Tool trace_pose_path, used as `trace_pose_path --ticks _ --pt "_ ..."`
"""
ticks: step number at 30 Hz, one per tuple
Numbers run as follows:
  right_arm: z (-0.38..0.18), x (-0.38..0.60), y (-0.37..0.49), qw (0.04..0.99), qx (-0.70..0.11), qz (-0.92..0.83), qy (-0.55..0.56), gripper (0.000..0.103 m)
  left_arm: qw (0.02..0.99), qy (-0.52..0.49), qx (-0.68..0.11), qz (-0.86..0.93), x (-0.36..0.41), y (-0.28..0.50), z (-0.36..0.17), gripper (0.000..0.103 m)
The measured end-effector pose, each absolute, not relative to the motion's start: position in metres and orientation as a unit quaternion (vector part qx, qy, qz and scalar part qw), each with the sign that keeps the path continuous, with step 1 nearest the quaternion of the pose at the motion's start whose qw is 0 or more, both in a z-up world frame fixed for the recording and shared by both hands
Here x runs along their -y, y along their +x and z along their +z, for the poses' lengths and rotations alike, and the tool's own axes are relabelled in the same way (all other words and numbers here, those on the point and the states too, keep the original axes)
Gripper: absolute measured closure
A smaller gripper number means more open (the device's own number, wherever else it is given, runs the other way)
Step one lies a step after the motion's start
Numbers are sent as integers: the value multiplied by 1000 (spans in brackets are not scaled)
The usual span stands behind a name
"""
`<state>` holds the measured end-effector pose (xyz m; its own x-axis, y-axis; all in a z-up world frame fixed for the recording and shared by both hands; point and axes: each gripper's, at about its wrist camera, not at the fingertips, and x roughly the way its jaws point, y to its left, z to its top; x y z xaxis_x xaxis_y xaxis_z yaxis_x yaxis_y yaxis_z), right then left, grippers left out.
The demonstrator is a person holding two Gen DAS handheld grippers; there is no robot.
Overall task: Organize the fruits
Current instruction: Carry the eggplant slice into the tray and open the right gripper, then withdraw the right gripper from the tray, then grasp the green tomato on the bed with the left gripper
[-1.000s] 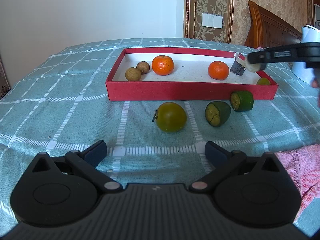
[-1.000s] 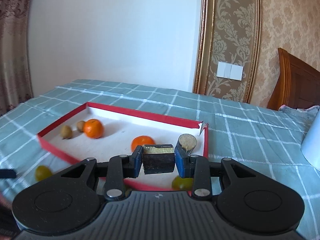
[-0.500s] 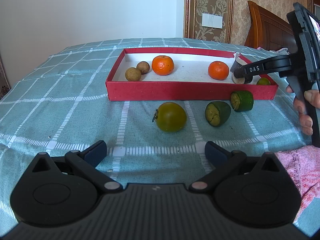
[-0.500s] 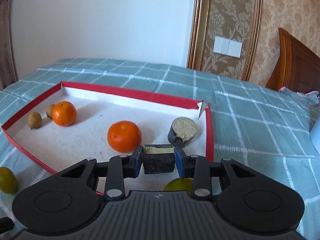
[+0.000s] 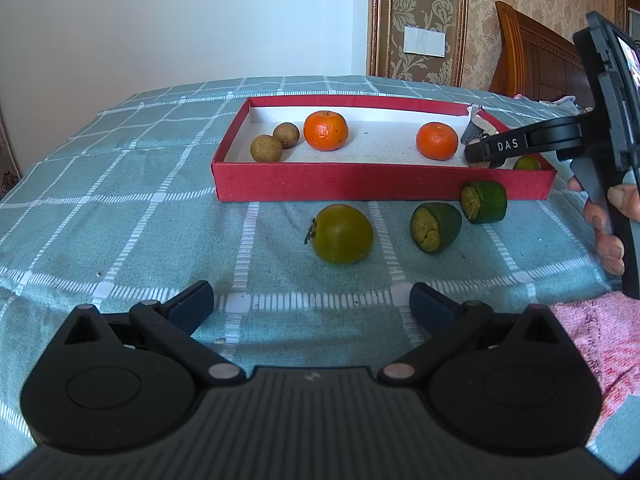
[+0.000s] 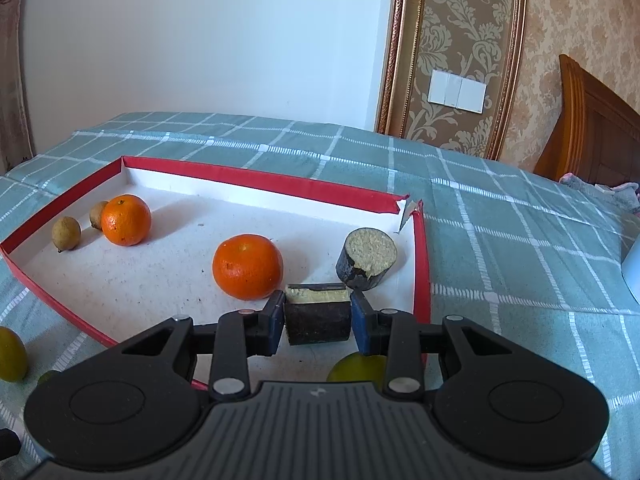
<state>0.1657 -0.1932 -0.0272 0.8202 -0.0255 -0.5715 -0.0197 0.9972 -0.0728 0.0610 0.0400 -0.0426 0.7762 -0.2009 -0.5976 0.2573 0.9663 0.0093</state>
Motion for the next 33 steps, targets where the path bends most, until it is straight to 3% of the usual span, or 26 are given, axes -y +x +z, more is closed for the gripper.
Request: trace_pose_path --ticks 2,4,13,21,24,33 --pt "-27 194 163 952 -303 9 -35 39 941 45 -312 -122 -40 61 -43 0" --pt "-24 191 154 956 -291 1 -47 31 941 45 -312 -122 -40 61 -43 0" --pt "-15 190 79 968 -242 28 -64 26 941 45 -312 -122 -40 61 -42 0" --pt "-34 200 51 957 -280 39 -56 26 941 45 -312 -122 -40 61 -42 0" --pt "-36 204 55 953 -296 48 -35 18 941 45 -311 -122 -40 61 -42 0" --pt "-42 211 56 947 -316 51 -11 11 953 17 -292 -86 -34 66 -29 0"
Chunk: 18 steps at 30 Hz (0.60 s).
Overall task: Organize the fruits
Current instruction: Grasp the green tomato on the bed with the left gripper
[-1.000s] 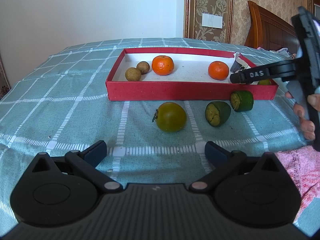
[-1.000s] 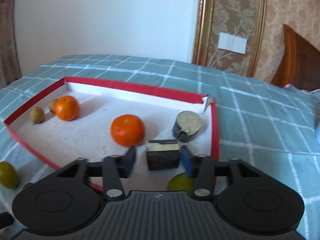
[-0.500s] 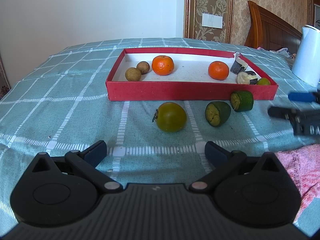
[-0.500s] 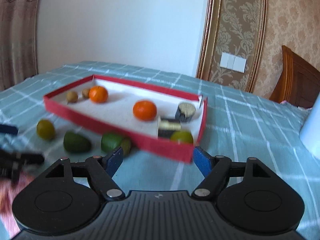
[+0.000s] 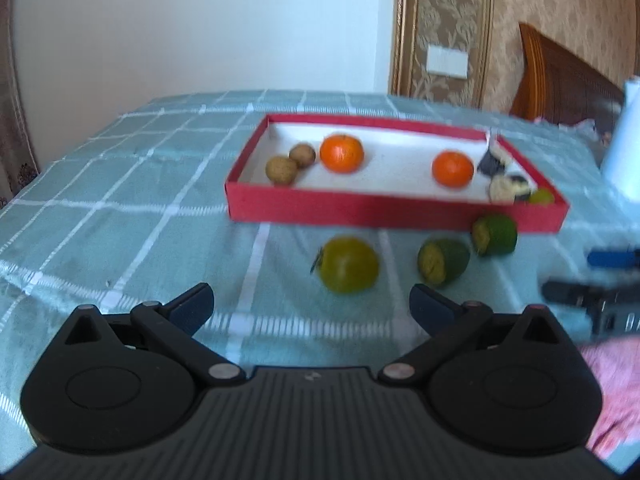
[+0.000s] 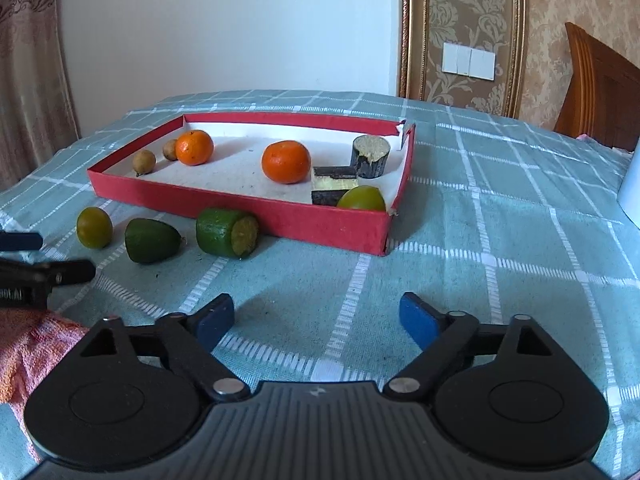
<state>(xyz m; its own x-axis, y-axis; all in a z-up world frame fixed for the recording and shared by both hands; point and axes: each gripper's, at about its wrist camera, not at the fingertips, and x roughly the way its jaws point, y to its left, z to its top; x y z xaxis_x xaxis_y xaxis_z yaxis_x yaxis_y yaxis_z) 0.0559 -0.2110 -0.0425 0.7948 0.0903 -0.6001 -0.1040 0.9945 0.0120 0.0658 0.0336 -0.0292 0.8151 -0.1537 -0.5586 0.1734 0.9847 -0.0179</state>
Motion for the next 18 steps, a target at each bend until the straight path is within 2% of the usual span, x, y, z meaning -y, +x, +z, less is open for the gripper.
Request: trace_pose_path --ticks 2,4,8,12,14,15,18 --pt "-43 212 57 947 -317 51 -10 11 955 26 -282 -88 -29 68 -24 3" --pt "-42 212 57 947 -318 52 -11 11 956 49 -278 -82 -23 73 -22 15" --pt "-42 212 57 946 -318 52 -11 10 952 58 -288 -83 -18 82 -24 21" --pt "-42 212 57 947 -318 52 -11 10 948 54 -300 -89 -18 88 -31 40" --pt "-42 212 57 947 -318 52 -11 10 948 41 -297 -108 -20 88 -32 56" --pt "-42 212 57 946 -318 51 -12 10 948 37 -294 -117 -19 87 -32 70" --pt "-42 212 57 946 -318 52 -12 10 950 62 -285 -111 -12 82 -33 69"
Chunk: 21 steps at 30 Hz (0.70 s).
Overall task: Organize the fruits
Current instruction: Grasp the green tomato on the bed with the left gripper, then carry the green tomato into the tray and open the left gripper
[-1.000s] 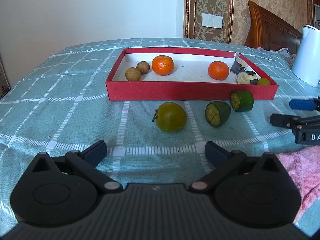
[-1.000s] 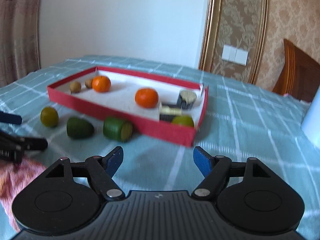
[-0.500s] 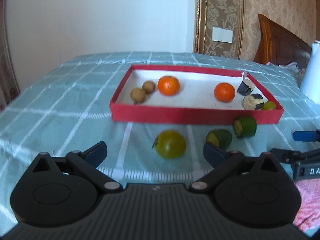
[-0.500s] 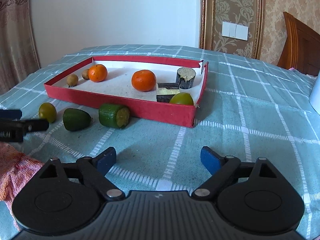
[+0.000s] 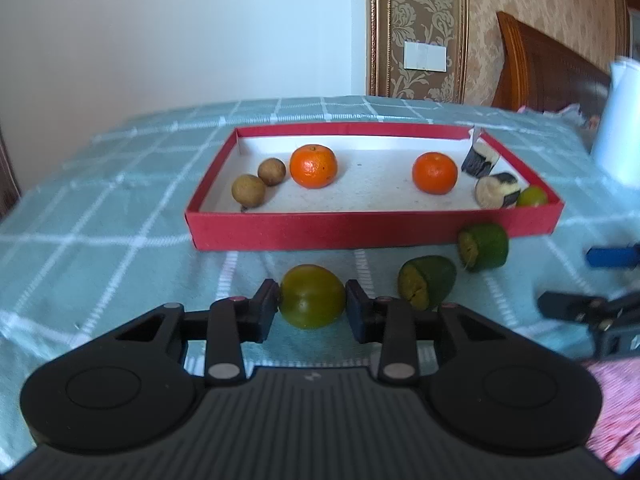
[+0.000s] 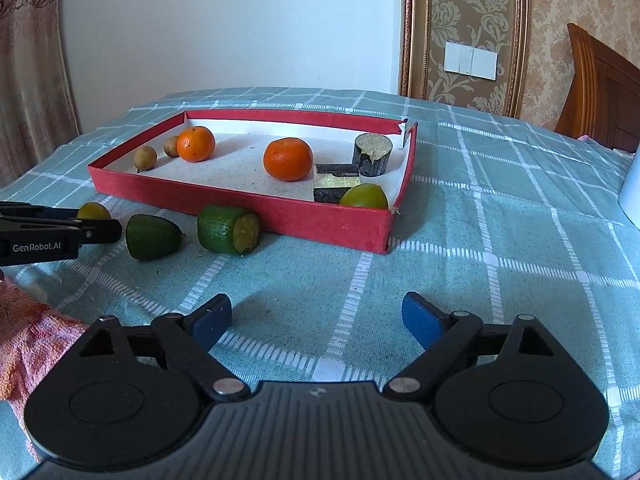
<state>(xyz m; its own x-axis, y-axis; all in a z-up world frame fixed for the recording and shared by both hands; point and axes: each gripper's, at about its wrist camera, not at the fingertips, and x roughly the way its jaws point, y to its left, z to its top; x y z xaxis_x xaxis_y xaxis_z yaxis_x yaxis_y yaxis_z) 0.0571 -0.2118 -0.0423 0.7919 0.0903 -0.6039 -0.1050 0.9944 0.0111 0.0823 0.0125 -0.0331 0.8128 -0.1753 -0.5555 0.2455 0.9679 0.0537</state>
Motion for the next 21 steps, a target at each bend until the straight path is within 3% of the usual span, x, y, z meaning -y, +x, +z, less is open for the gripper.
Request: trace_pose_path --ticks 21 --pt "-43 212 57 946 -319 52 -13 10 960 45 -251 -117 -18 100 8 69"
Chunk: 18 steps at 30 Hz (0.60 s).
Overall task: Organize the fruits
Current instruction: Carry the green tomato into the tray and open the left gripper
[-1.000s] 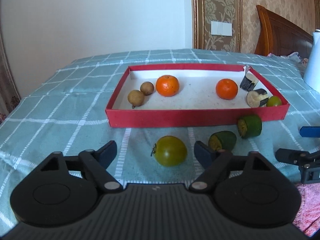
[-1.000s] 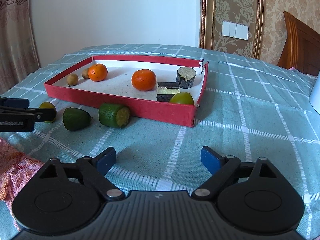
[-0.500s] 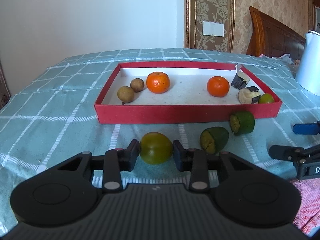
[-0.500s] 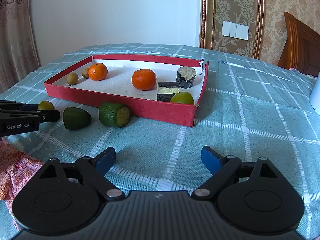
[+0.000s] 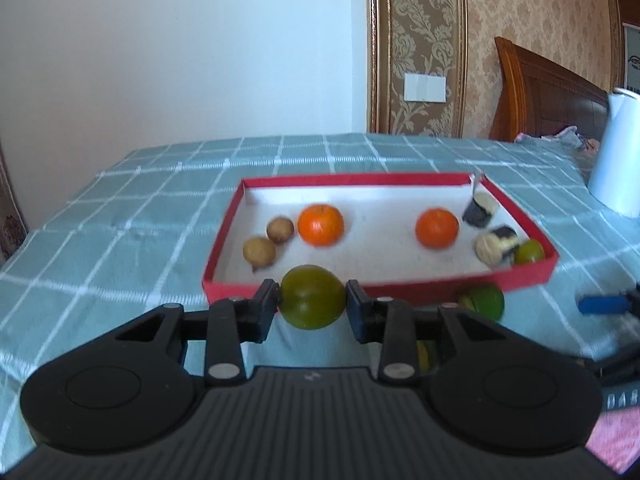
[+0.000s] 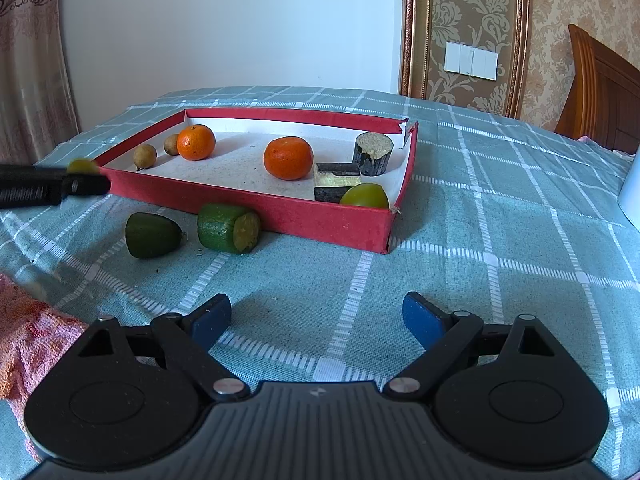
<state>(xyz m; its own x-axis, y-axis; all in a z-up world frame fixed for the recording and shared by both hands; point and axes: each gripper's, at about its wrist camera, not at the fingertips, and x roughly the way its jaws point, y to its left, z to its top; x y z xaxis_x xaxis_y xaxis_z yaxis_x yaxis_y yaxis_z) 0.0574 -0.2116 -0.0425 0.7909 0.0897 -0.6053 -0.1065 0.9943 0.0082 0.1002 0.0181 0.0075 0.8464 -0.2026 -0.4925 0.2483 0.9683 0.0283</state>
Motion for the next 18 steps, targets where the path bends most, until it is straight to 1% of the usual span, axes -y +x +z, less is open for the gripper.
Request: trace_pose_path --ticks 6,18 --pt "-42 212 57 946 -320 52 -13 9 962 52 -246 -111 -8 135 14 69" --pt "-44 211 58 945 -321 55 -14 7 954 63 -277 -95 6 188 -9 69"
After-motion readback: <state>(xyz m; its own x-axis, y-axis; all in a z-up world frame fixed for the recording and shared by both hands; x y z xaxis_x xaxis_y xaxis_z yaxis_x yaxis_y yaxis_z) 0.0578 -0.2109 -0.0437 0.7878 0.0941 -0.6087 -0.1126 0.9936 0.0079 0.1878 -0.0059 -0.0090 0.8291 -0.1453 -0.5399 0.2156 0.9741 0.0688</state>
